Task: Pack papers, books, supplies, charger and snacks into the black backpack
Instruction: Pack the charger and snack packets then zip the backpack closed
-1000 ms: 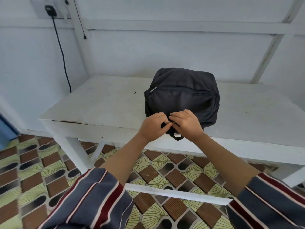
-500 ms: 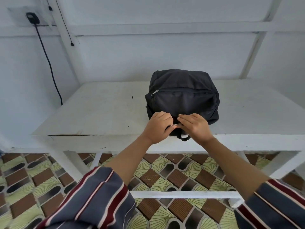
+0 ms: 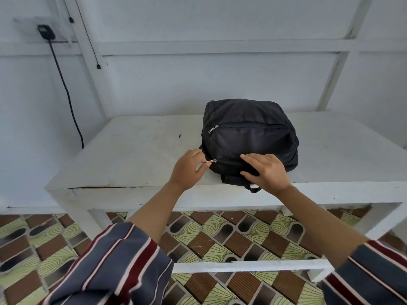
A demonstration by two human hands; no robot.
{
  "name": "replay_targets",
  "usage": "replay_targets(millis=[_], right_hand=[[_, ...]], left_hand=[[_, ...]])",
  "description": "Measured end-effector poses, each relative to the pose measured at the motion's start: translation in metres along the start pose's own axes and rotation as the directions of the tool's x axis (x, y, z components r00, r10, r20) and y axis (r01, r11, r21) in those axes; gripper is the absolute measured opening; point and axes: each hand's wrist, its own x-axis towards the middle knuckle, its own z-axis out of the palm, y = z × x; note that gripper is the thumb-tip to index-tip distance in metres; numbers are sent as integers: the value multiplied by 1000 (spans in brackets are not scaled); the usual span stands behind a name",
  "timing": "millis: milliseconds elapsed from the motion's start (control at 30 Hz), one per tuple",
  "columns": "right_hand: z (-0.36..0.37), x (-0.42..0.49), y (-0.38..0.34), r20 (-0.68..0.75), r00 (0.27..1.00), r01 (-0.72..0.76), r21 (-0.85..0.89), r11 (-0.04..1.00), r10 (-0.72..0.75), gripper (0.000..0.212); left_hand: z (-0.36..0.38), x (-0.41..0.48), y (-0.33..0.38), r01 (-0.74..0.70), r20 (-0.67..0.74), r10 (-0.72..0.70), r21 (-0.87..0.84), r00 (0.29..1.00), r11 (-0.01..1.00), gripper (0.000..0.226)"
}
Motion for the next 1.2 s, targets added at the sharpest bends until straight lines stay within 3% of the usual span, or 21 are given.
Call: replay_targets(millis=[167, 333, 467, 600, 867, 967, 1067, 1133, 1200], right_hand=[[18, 39, -29, 177, 983, -64, 112, 992, 44, 43], [27, 46, -31, 265, 945, -264, 259, 929, 194, 24], [27, 42, -28, 275, 938, -303, 342, 889, 214, 14], [29, 43, -25, 290, 928, -343, 427, 836, 233, 11], [25, 49, -16, 458, 843, -496, 462, 735, 281, 10], [18, 65, -20, 448, 864, -413, 364, 835, 232, 26], [25, 86, -35, 487, 857, -289, 185, 939, 168, 66], [38, 94, -42, 528, 830, -263, 88, 961, 178, 63], [50, 95, -42, 518, 830, -291, 87, 953, 207, 46]], left_hand=[[-1, 6, 3, 3, 1, -3, -86, 1000, 996, 35], [-2, 3, -6, 7, 19, -4, -125, 1000, 992, 36], [2, 1, -14, 51, 3, -51, -151, 999, 987, 37], [7, -4, -28, 221, -44, -229, -137, 972, 966, 25], [13, 29, -33, 546, -138, -549, -62, 824, 836, 22], [13, 33, -29, 372, -160, -394, -152, 905, 916, 13], [14, 32, -30, 216, -178, -241, -151, 954, 965, 11], [15, 31, -35, 218, -185, -243, -146, 952, 965, 12], [14, 32, -39, 250, -171, -275, -154, 946, 956, 12]])
